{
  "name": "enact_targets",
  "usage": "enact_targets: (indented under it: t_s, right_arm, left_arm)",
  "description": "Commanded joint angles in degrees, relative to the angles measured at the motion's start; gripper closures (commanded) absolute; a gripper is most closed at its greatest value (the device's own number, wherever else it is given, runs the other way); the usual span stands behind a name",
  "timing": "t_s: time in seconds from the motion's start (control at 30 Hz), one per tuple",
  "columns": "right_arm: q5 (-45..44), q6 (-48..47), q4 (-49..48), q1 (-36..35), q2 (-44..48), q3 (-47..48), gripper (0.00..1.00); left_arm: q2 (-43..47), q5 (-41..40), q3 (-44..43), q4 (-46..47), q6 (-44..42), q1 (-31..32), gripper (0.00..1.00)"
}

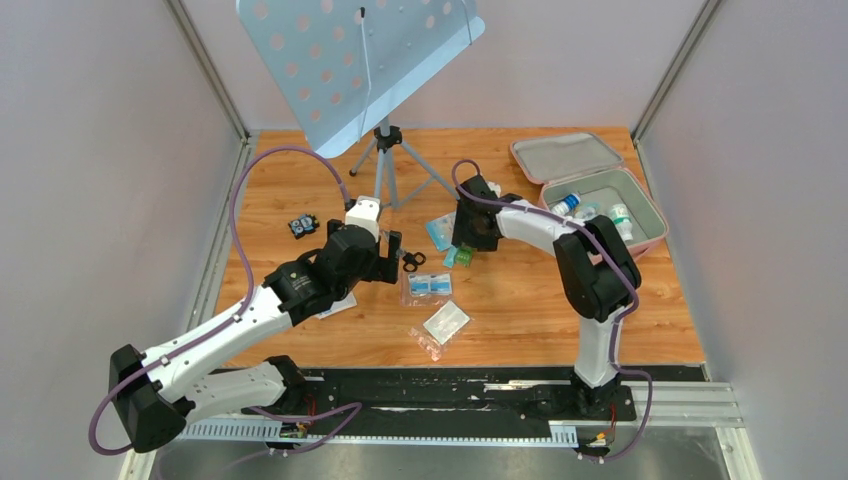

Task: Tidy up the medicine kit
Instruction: Pick up the medical item at the center of the board, then place the medical item at the medicine box.

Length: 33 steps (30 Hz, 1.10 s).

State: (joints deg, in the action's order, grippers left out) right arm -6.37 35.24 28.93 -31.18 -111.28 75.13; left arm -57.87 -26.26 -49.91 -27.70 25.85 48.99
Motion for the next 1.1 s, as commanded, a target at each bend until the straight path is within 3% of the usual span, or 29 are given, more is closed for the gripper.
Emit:
enact_targets:
  t_s: [0.0,0.37,0.6,0.83,1.07]
  right_arm:
    - [-5.59,-0.99,3.00,-2.47,-1.48,1.68,0.44]
    - [-11.31,-2.09,6.76,-4.37,1.23,1.66,0.66]
    - [-13.88,-6.29,8.13,-0.23,12.60,1.66,0.67]
    - [-15.81,-11.54,8.04,16.50,24.17,1.37,0.66]
    - [-12.98,-13.44,3.68,34.85,21.12,3.15,0.66]
  left_arm:
    - [0.22,-1.16,0.32,1.22,0.87,0.05,0.00]
    - [0.70,-0.77,0.51,1.06,1.04,0.05,0.00]
    - [1.27,-0.59,0.77,1.04,1.00,0.05,0.00]
    - [0.98,-0.18,0.64,1.48,0.73,0.01,0.00]
    - [0.62,-0.42,0.75,1.89,0.37,0.05,0.00]
